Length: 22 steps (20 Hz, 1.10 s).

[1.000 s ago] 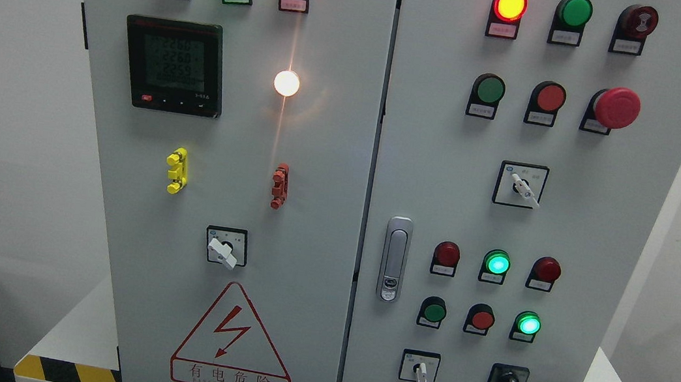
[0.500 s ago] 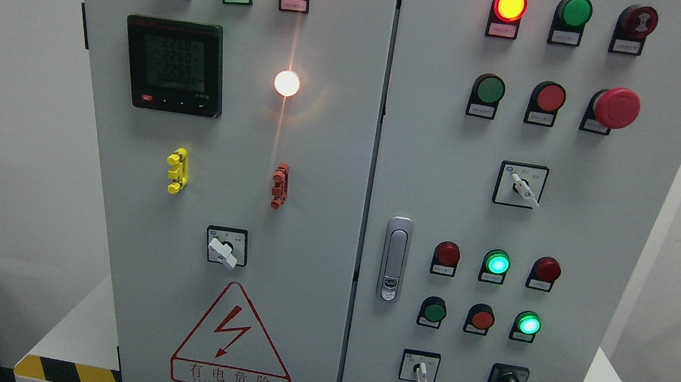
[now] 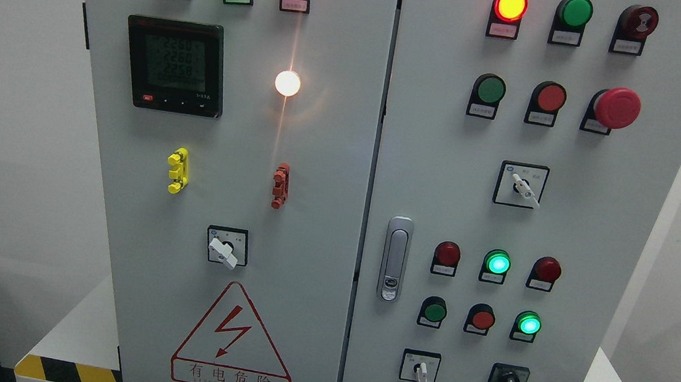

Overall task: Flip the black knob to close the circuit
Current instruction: 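Grip the black knob with the right hand and twist it, then release the knob and lower the right hand away from the cabinet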

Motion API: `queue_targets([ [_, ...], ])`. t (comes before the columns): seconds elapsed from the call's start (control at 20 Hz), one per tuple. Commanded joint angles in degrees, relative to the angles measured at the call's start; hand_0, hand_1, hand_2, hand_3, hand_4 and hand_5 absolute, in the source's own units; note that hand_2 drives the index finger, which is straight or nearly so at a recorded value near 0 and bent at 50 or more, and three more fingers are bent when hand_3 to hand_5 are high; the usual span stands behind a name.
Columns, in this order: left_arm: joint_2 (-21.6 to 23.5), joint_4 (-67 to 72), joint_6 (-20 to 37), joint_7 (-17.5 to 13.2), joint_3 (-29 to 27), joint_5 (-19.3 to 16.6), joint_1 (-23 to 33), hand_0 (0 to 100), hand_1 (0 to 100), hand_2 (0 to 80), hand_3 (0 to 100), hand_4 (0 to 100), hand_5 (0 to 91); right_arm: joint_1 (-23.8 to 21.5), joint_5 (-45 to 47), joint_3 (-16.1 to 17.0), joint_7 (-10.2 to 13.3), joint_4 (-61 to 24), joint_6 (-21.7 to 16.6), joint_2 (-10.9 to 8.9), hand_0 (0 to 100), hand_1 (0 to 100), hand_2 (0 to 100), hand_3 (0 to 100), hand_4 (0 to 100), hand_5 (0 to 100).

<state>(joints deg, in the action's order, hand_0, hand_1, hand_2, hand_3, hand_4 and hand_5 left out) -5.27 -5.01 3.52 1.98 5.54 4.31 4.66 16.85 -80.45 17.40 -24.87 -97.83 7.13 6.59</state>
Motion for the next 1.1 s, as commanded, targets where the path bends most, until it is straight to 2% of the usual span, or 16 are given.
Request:
queue_targets([
  [0.0, 0.00, 0.00, 0.00, 0.04, 0.00, 0.00, 0.00, 12, 56, 0.0, 0, 0, 0.0, 0.11, 0.03, 2.28, 0.00, 0.27, -0.36, 0.00, 0, 0, 87, 100, 94, 95],
  [0.5, 0.00, 0.00, 0.00, 0.04, 0.00, 0.00, 0.00, 12, 56, 0.0, 0, 0, 0.0, 0.11, 0.65, 2.55, 0.35, 0.09, -0.36, 0.09, 0, 0, 87, 100, 94, 95],
  [1.05, 0.00, 0.00, 0.00, 0.04, 0.00, 0.00, 0.00, 12, 56, 0.0, 0, 0, 0.0, -0.15, 0.83, 1.76, 0.43, -2.28, -0.71, 1.05, 0, 0, 87, 100, 94, 95],
])
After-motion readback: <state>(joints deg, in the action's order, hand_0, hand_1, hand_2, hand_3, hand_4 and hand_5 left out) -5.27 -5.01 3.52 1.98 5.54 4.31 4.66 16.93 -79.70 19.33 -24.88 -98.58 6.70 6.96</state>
